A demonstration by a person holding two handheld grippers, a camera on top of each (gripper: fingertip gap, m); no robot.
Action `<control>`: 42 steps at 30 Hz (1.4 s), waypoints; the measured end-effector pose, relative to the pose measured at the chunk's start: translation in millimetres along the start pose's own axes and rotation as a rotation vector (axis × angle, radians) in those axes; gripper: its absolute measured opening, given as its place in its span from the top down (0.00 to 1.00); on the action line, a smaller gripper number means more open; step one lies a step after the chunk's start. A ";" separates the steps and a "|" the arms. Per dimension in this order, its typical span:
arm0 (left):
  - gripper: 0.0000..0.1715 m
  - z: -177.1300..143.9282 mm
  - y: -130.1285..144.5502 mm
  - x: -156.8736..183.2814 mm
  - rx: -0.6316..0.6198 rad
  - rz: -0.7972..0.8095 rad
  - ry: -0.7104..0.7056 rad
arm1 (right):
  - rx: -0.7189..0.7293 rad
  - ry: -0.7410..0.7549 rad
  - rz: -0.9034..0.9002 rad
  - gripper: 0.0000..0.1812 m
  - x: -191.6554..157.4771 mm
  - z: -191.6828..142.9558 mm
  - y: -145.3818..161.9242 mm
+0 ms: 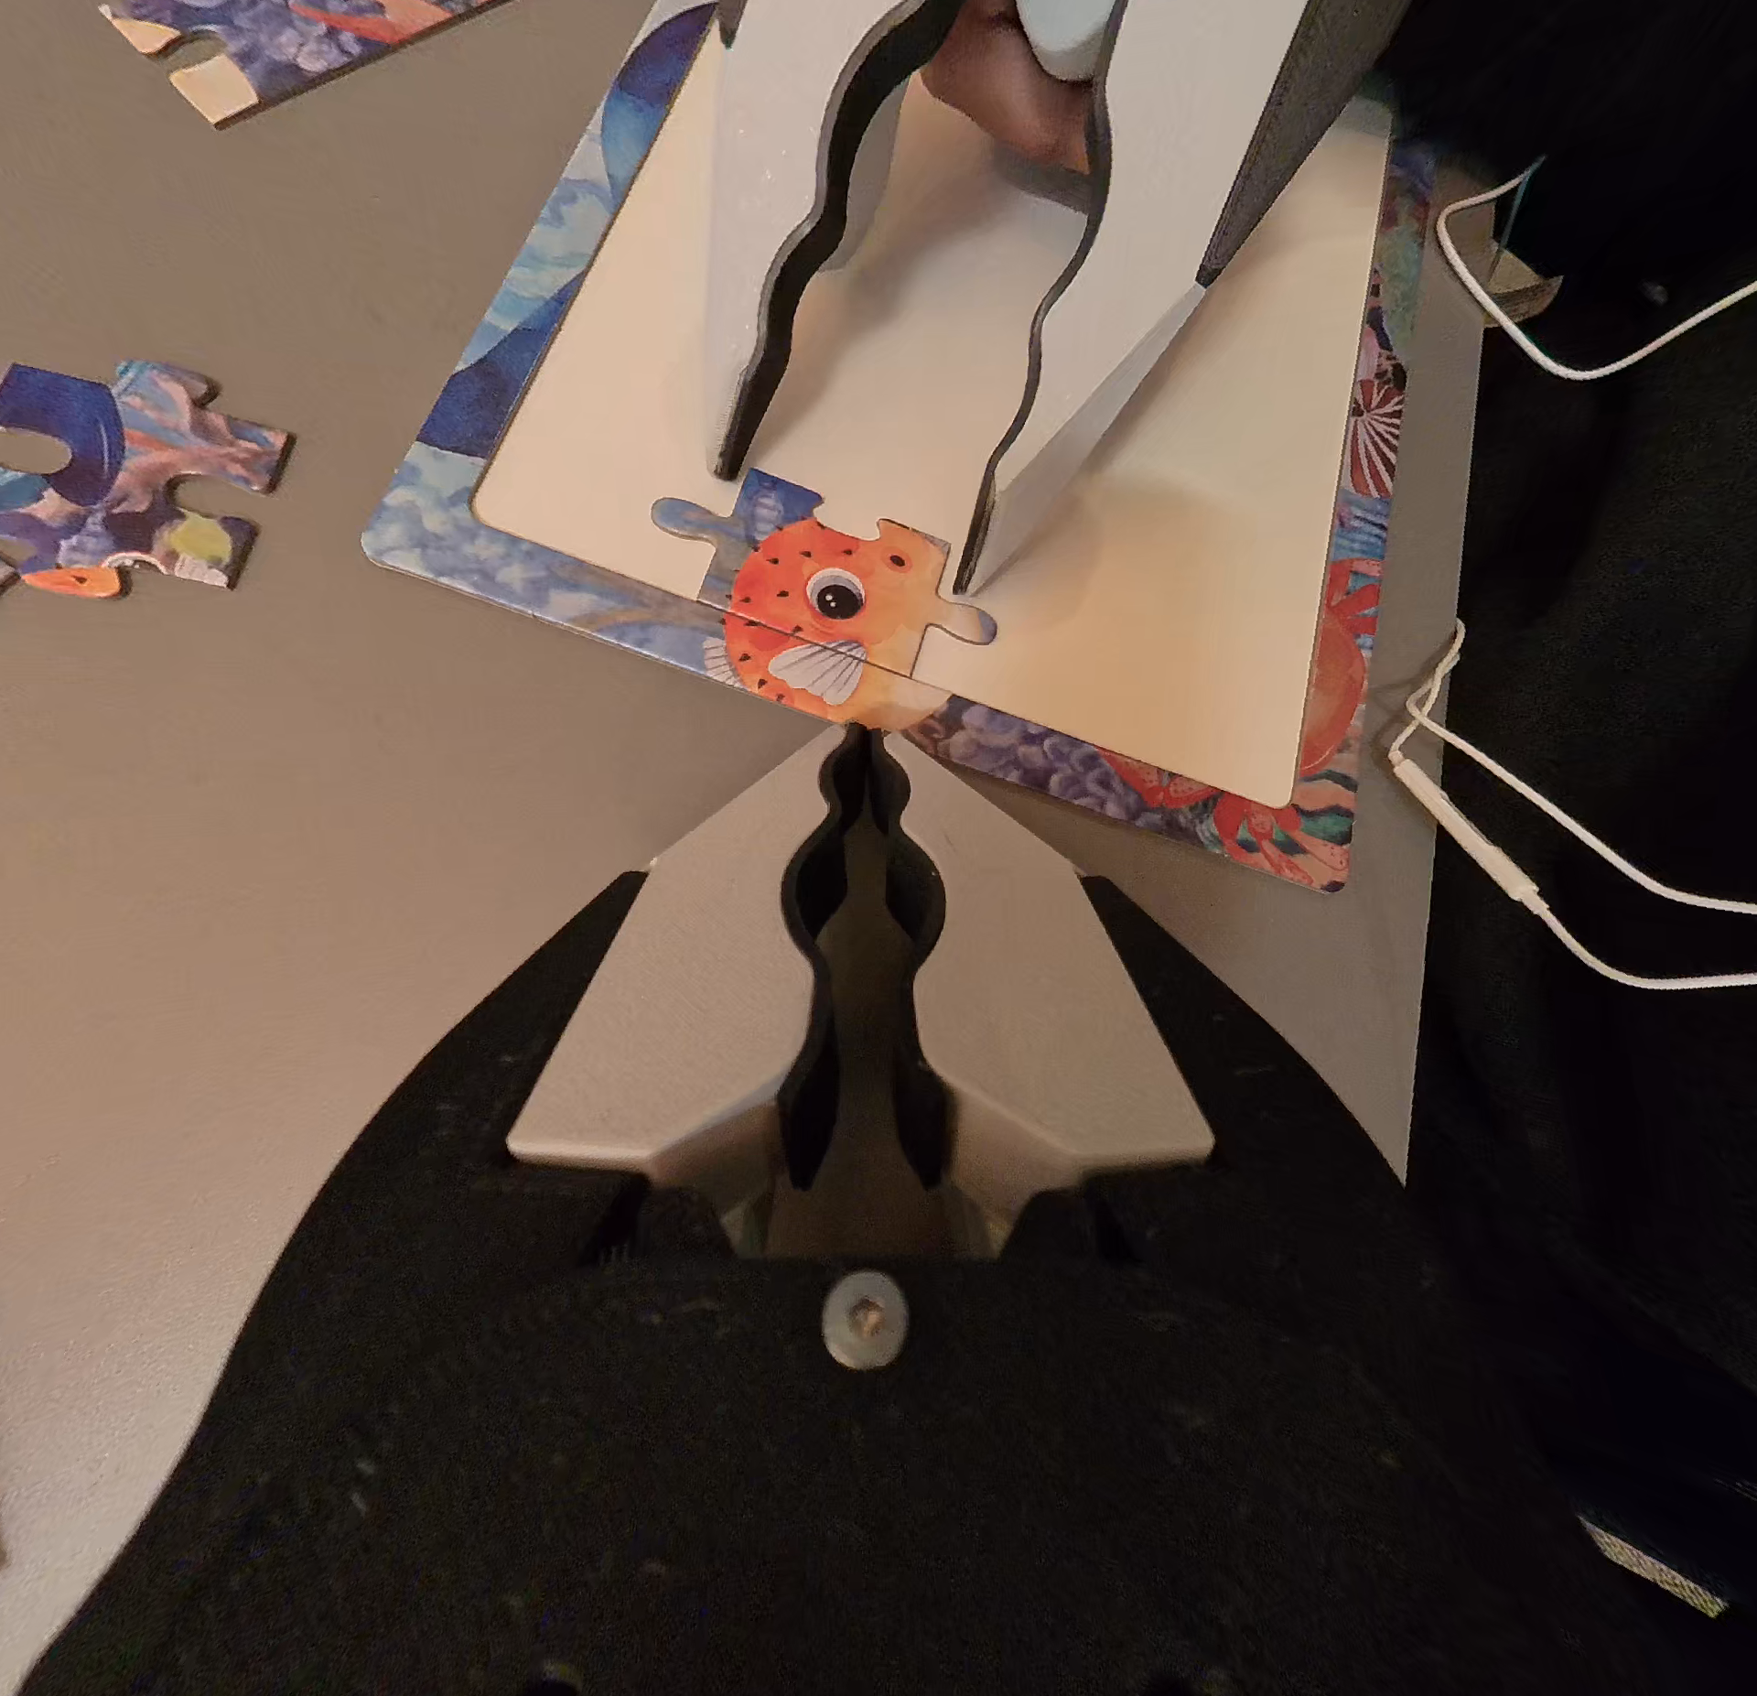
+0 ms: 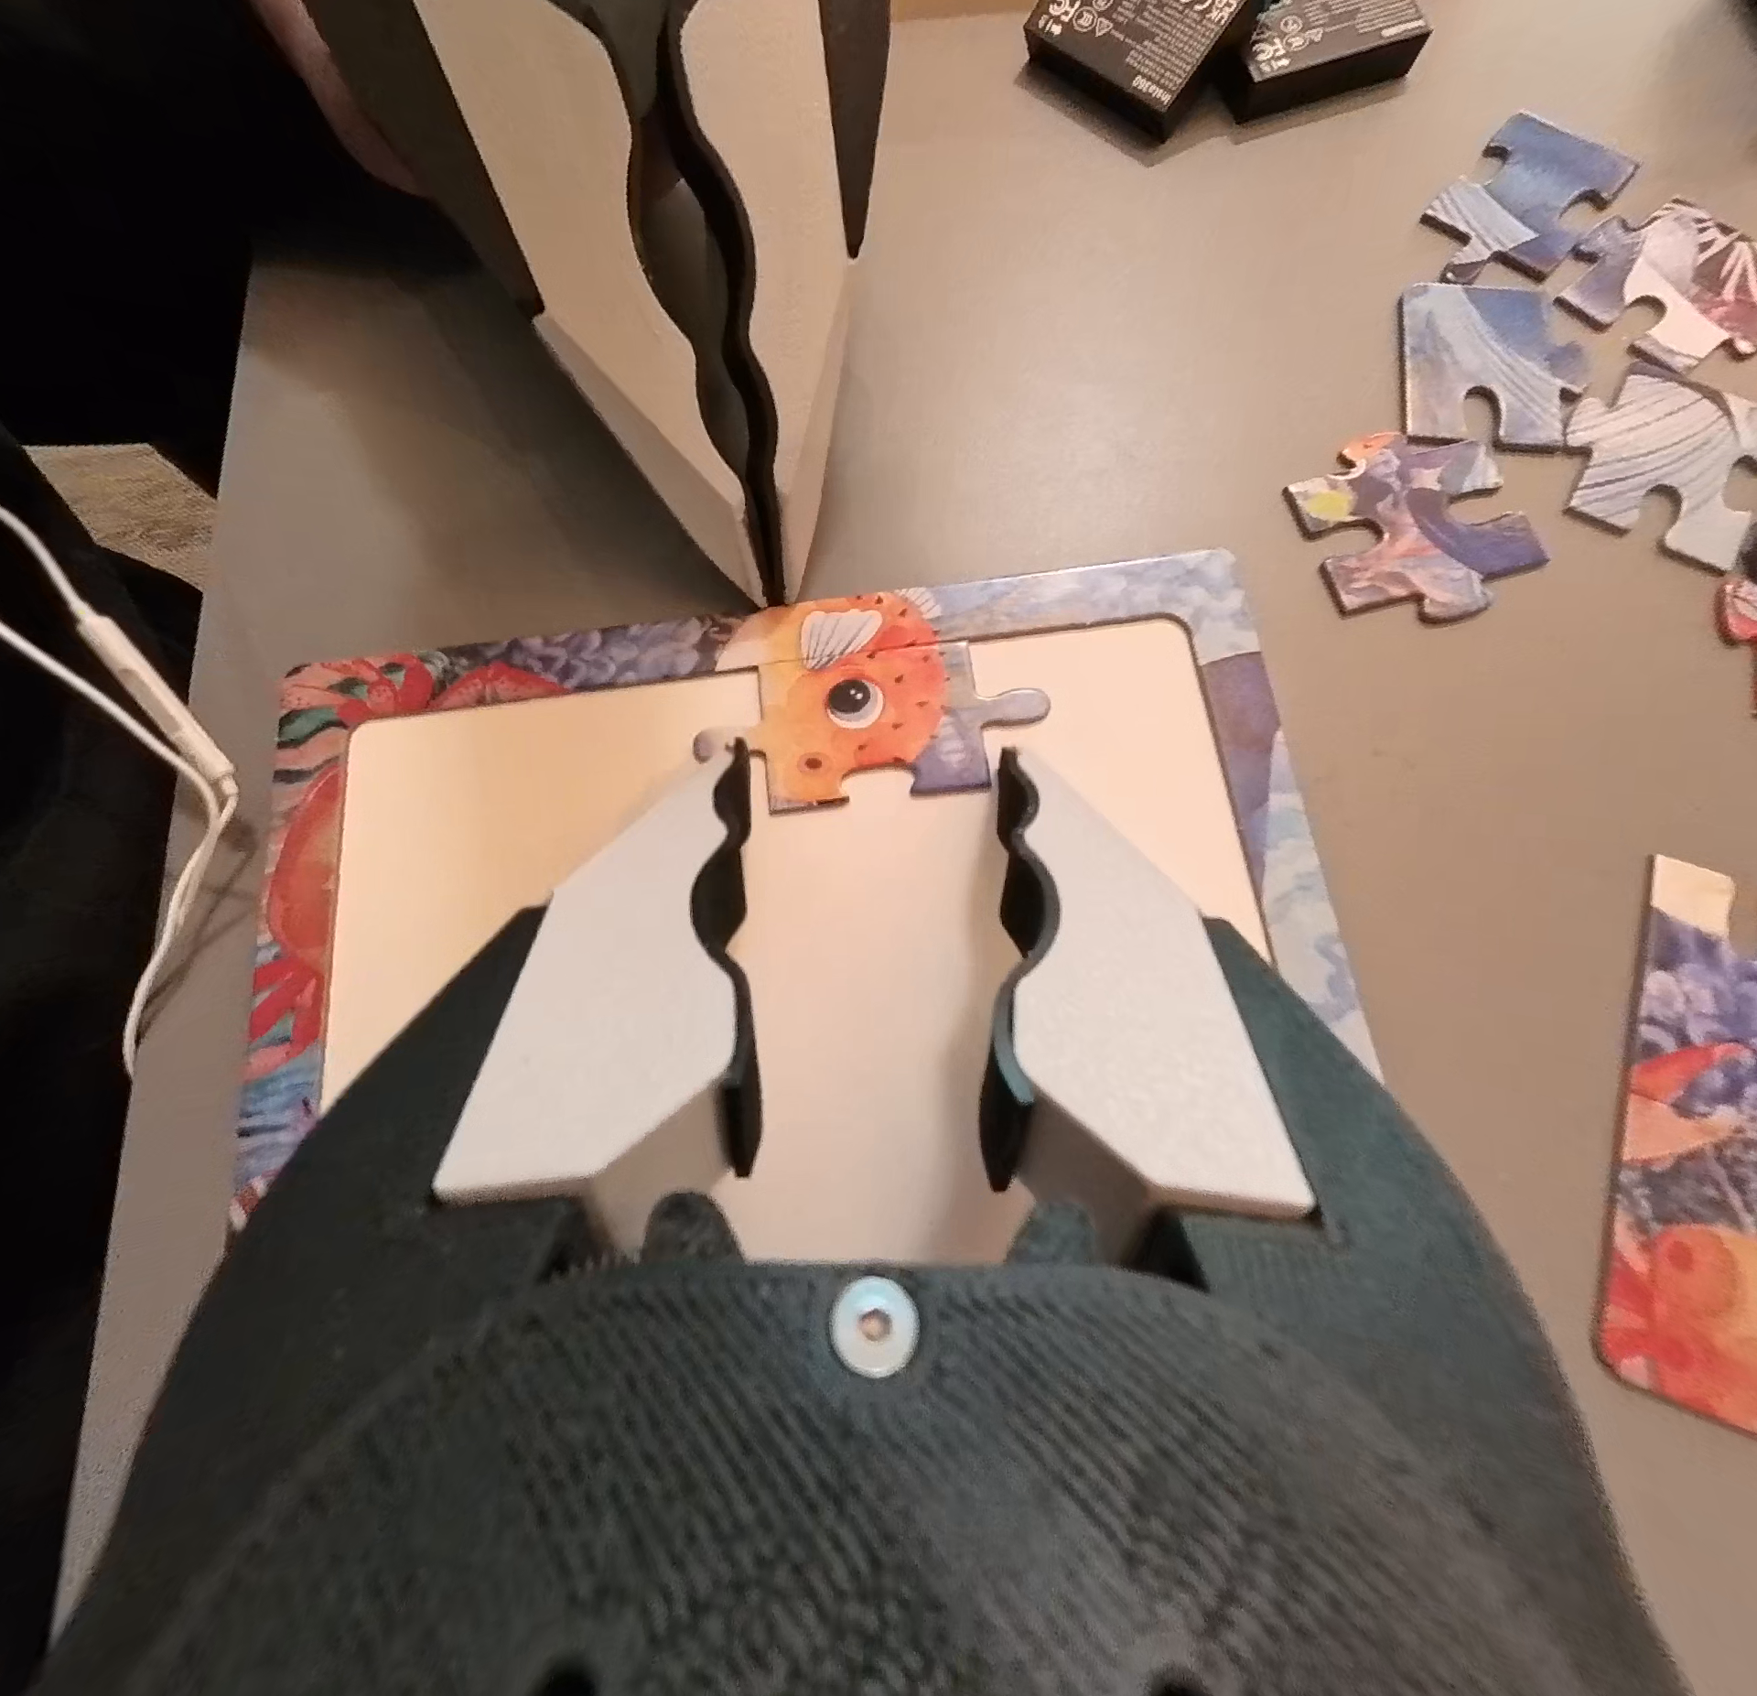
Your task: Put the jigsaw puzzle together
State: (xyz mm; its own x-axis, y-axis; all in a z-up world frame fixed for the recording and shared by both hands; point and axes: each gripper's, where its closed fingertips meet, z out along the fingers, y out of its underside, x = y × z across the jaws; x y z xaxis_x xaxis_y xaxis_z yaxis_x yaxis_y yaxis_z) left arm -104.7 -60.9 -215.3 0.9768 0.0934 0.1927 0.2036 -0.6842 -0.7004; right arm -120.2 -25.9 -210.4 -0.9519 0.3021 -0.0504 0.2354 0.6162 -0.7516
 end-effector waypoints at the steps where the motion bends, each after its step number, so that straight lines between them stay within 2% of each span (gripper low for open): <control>1: 1.00 0.1 0.1 0.1 0.000 0.000 0.000 | -0.002 0.001 -0.006 0.72 -0.2 -0.7 0.6; 22: 1.00 0.2 0.1 0.1 -0.001 0.000 0.002 | -0.005 0.024 -0.030 0.75 1.8 -1.0 1.5; 28: 1.00 0.2 0.2 0.1 -0.001 -0.001 0.003 | 0.064 0.034 -0.024 0.75 3.0 -5.6 -12.7; 31: 1.00 0.2 0.2 0.2 -0.001 -0.002 0.003 | 0.042 0.050 -0.034 0.76 4.4 -2.8 -10.4; 37: 1.00 0.2 0.2 0.2 -0.001 -0.003 0.004 | 0.064 -0.011 -0.043 0.78 -8.6 -1.2 -15.0; 42: 1.00 0.2 0.2 0.2 -0.001 -0.003 0.005 | 0.037 -0.003 -0.051 0.79 -9.8 3.9 -12.6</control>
State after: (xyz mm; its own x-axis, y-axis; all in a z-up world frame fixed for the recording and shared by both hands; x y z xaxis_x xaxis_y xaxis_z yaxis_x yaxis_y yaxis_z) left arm -104.4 -60.9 -215.5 0.9758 0.0922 0.1982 0.2067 -0.6843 -0.6993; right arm -114.6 -39.3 -203.0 -0.9630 0.2691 -0.0135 0.1795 0.6032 -0.7771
